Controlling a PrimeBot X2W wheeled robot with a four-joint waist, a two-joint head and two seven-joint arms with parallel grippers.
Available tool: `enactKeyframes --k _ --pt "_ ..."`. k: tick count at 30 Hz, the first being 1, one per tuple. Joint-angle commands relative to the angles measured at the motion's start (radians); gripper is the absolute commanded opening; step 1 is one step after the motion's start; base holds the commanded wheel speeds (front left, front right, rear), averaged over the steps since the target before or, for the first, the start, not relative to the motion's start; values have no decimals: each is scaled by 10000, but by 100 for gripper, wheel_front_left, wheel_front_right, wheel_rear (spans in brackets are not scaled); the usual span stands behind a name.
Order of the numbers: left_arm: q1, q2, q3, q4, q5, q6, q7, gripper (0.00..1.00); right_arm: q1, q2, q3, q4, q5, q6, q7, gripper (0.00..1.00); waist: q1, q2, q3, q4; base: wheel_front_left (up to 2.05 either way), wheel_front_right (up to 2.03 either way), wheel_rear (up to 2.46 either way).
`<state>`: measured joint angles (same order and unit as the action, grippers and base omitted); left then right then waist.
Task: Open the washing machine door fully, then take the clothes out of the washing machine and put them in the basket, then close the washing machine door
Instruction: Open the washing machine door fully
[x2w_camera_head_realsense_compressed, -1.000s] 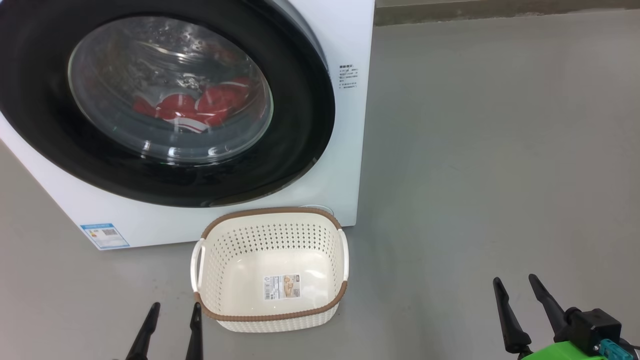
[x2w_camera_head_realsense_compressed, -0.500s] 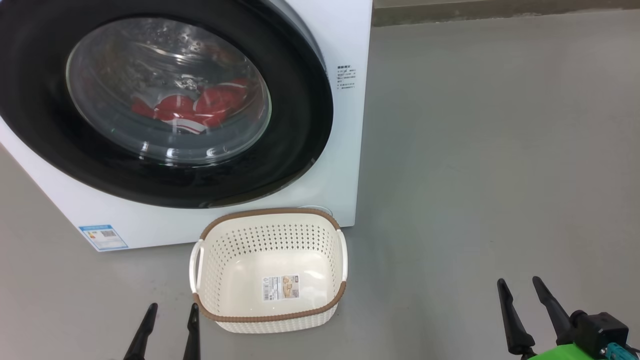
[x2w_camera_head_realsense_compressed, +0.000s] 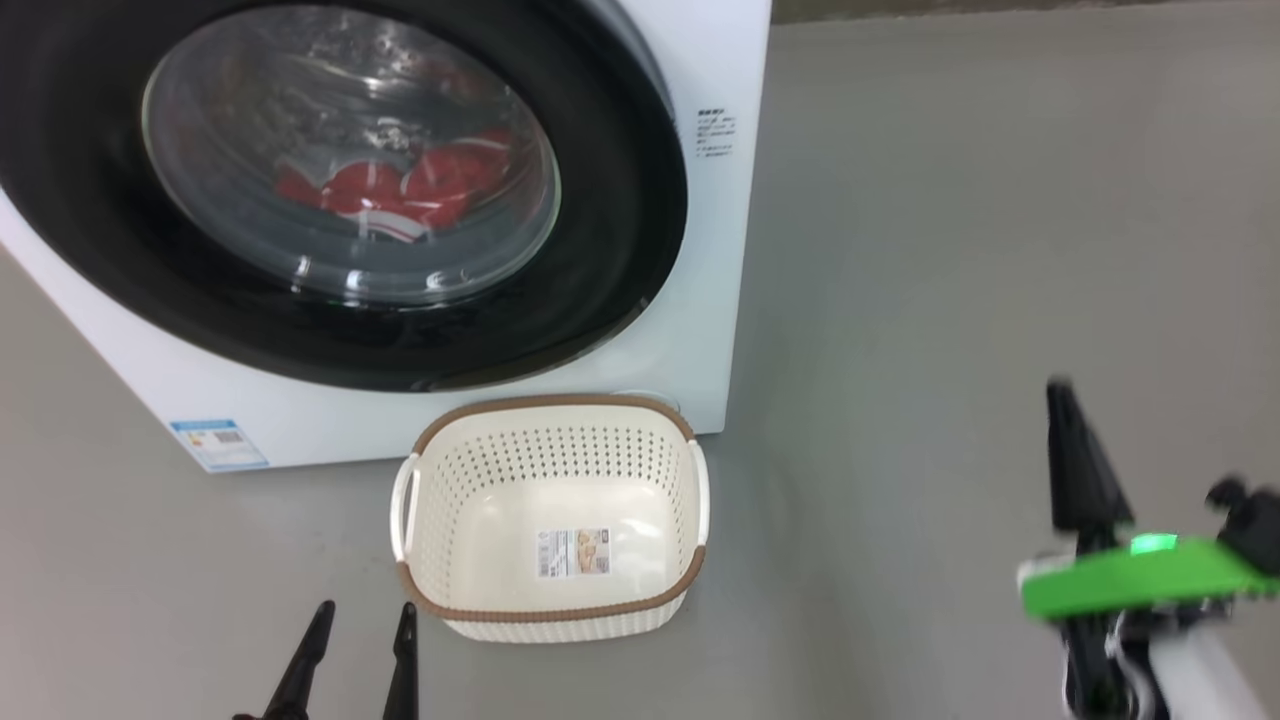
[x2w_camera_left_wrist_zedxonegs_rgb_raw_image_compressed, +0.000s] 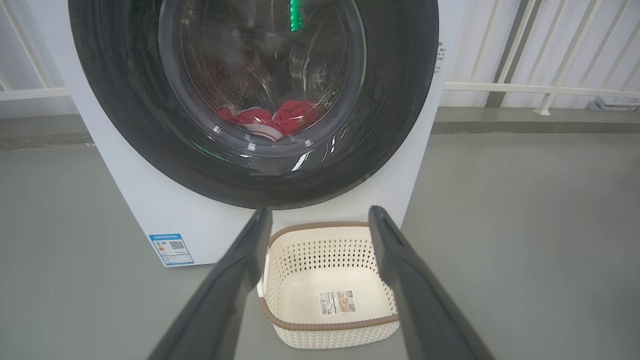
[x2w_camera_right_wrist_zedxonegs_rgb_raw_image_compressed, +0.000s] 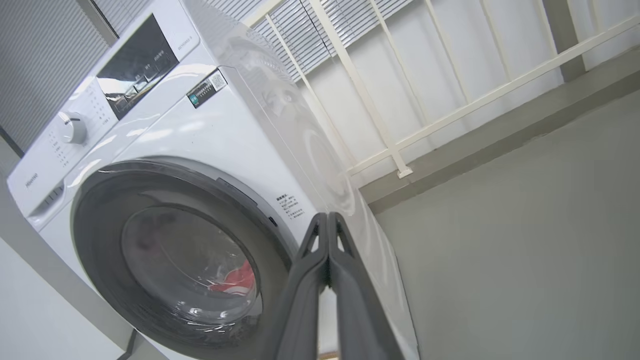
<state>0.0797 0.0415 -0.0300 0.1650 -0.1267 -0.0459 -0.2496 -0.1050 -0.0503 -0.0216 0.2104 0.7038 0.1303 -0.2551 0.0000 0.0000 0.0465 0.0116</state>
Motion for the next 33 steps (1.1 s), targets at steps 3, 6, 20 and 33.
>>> enactKeyframes --k 3,6,20,33 --pt "-530 87 219 -268 -159 -63 -122 100 -1403 -222 383 -464 1273 4 -67 0 0 0 340 266 0 0 0" --pt "-632 87 166 -286 -196 -77 -122 100 -1935 -337 461 -467 2050 4 -67 0 0 0 492 377 0 0 0" --pt "-1759 87 -364 -385 -712 -105 -122 100 -5494 -2265 1881 -318 8282 4 2121 0 0 0 2293 1293 0 0 0" --pt "-2666 87 -1140 -367 -1225 -108 -122 100 -8282 -2941 1972 1441 10256 4 6685 0 0 0 3684 2113 0 0 0"
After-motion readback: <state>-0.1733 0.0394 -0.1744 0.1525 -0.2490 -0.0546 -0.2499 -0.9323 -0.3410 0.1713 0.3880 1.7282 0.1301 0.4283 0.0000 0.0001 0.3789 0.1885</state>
